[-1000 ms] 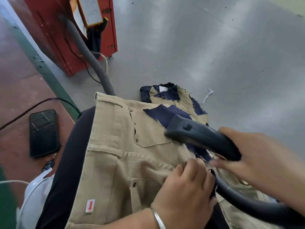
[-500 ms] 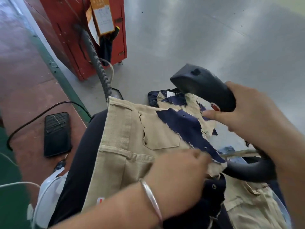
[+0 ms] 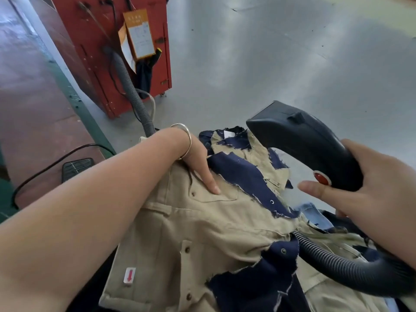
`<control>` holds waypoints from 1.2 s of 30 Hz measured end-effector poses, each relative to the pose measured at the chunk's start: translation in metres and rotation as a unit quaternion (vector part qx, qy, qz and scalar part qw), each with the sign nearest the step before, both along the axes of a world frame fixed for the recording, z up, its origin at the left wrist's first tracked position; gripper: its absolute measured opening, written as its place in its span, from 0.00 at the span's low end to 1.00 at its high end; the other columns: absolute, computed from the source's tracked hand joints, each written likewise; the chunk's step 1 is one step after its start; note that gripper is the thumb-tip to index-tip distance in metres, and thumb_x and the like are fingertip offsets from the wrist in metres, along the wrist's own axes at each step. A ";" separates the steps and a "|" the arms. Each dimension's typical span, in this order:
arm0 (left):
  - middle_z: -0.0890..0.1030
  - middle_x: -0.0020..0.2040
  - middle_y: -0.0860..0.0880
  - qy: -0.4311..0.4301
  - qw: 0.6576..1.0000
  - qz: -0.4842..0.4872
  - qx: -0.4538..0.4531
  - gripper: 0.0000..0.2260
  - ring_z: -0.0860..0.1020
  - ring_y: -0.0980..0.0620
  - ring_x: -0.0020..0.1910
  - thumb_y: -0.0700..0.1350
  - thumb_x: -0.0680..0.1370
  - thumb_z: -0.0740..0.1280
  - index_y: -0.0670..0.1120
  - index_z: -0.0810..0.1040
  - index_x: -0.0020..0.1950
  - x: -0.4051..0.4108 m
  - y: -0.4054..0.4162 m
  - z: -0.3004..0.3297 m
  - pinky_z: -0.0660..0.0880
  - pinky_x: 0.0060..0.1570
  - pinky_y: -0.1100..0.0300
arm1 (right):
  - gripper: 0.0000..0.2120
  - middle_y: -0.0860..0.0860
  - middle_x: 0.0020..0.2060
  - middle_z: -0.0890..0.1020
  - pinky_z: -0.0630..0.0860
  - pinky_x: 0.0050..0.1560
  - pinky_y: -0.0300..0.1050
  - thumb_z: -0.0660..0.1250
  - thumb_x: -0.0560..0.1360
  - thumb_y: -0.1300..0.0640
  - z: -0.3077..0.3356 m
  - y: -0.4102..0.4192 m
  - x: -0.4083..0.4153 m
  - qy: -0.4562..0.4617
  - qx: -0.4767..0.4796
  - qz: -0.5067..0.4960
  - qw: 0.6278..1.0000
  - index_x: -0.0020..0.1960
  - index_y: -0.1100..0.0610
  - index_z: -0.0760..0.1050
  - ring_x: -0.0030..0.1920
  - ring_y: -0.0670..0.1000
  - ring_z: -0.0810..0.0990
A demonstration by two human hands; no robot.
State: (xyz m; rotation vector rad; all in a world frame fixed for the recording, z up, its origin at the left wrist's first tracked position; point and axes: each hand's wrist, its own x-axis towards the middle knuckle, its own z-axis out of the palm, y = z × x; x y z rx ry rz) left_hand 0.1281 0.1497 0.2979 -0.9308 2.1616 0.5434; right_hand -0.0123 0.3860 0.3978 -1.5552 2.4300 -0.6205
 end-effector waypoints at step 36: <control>0.80 0.55 0.37 0.643 0.225 0.447 0.579 0.20 0.79 0.40 0.54 0.42 0.69 0.58 0.34 0.81 0.52 0.054 0.107 0.052 0.74 0.59 0.46 | 0.30 0.38 0.31 0.81 0.71 0.15 0.39 0.68 0.61 0.21 0.004 -0.016 -0.071 0.001 0.018 0.016 1.000 0.54 0.39 0.74 0.19 0.43 0.77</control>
